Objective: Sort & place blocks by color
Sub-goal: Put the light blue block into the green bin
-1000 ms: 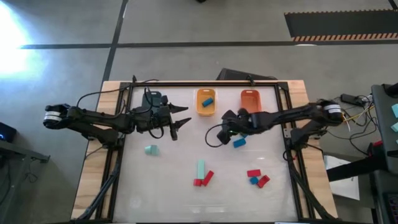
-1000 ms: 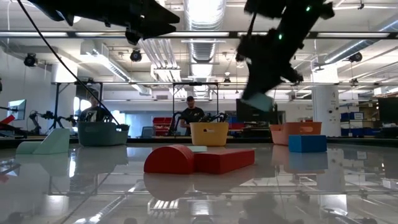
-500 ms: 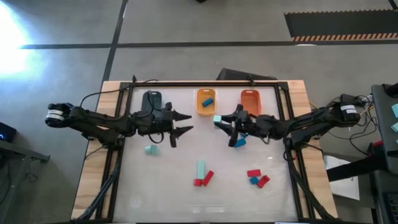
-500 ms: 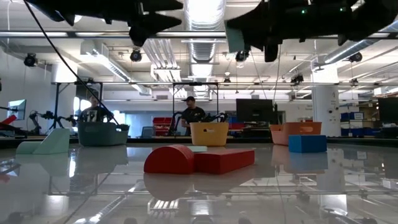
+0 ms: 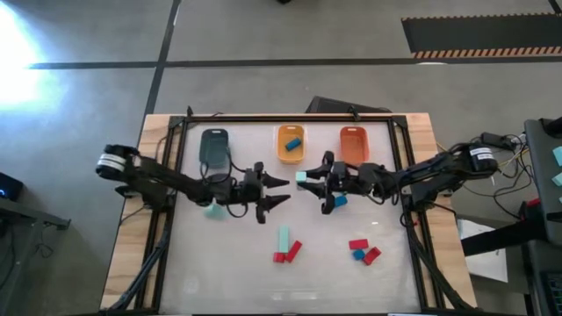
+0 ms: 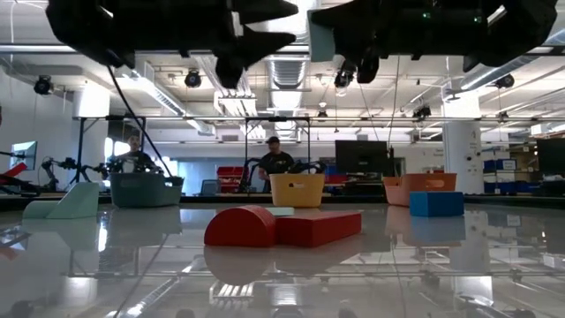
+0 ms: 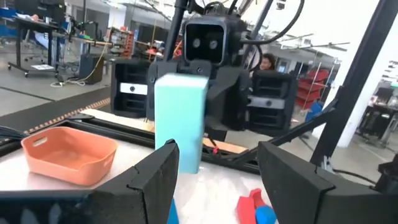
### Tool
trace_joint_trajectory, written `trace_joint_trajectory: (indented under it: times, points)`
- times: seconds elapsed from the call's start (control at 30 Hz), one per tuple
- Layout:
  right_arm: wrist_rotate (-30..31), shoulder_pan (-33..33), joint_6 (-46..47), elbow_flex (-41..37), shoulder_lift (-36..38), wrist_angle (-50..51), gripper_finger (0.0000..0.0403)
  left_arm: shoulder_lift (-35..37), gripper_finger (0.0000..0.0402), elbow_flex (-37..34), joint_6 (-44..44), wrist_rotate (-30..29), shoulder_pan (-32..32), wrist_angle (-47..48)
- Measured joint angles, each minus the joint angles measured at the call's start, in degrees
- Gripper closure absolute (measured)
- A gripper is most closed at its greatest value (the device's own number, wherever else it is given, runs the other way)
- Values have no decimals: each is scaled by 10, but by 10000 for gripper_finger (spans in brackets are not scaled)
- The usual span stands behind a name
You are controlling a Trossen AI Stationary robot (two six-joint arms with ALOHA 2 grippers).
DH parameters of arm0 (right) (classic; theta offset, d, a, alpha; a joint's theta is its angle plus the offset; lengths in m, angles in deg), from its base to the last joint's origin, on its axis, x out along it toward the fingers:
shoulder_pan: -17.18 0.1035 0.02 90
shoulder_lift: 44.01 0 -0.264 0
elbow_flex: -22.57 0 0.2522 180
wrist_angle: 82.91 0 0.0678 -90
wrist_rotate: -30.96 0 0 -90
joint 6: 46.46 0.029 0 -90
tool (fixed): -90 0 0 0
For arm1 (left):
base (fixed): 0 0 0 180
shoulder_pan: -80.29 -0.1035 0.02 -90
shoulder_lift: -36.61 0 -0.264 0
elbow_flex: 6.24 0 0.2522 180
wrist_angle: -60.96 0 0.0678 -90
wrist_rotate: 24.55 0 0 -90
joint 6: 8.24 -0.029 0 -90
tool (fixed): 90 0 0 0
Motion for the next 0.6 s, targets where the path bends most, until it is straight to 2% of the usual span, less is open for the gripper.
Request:
trace_joint_trajectory:
  times: [0.3, 0.6]
  points:
    - [-13, -1, -6, 6, -7, -2, 281, -82, 199, 26, -5, -17, -7, -63]
    - [-11, 0, 1, 7, -6, -11, 281, -111, 199, 66, -67, -16, -19, -88]
